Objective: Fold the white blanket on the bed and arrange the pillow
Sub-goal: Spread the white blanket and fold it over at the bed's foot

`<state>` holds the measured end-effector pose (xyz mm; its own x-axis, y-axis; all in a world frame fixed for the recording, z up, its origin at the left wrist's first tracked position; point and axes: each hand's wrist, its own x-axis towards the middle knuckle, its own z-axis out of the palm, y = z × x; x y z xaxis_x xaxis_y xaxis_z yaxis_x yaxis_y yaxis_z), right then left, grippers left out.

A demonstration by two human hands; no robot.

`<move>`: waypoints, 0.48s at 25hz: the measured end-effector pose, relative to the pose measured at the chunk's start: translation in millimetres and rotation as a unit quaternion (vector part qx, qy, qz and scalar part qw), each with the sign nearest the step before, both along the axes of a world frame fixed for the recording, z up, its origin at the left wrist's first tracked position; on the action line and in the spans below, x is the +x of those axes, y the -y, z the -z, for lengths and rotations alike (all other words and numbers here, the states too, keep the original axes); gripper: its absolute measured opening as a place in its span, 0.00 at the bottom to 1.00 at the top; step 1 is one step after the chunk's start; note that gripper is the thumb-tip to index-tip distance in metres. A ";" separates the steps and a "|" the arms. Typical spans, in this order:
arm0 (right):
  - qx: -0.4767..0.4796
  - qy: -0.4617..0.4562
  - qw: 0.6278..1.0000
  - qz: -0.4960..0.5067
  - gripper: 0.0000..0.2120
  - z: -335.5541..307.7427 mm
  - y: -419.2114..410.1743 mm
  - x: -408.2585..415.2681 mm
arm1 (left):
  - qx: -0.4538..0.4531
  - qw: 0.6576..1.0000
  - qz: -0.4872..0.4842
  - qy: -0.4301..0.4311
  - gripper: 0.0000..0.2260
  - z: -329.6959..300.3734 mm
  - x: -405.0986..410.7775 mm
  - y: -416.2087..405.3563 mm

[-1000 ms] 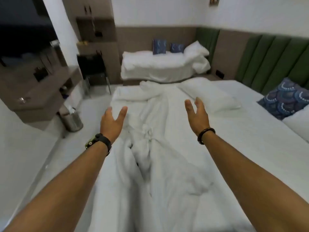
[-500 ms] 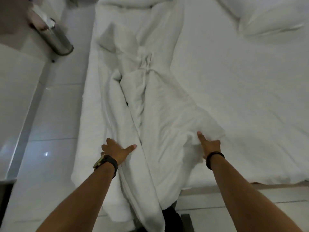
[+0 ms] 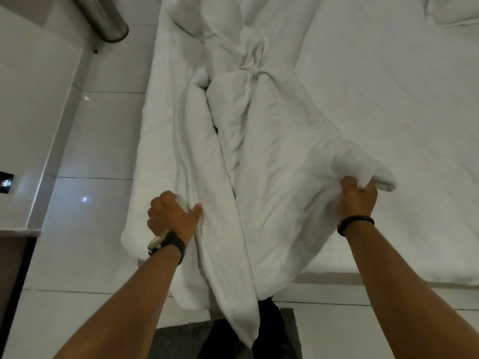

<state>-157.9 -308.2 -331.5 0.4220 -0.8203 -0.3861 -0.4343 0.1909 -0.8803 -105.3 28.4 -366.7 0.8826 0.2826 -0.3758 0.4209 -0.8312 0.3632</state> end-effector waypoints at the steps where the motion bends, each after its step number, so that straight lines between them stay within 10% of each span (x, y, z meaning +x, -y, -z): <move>1: -0.009 0.016 1.000 -0.016 0.13 -8.4 -7.4 -1.8 | -0.005 0.999 0.023 0.029 0.35 -3.5 -9.1 8.6; 6: -0.032 0.023 0.997 -0.070 0.15 -25.5 -48.0 -11.4 | -0.339 0.915 -0.111 -0.190 0.25 -1.6 -32.4 31.0; 9: -0.097 0.027 0.988 -0.114 0.15 -38.4 -64.0 -9.1 | -0.439 0.871 -0.197 -0.100 0.08 -13.9 -20.2 -2.9; 12: -0.220 0.090 0.939 -0.248 0.08 -60.2 -109.5 11.5 | -0.453 0.843 -0.287 -0.031 0.17 -22.8 -5.7 -70.1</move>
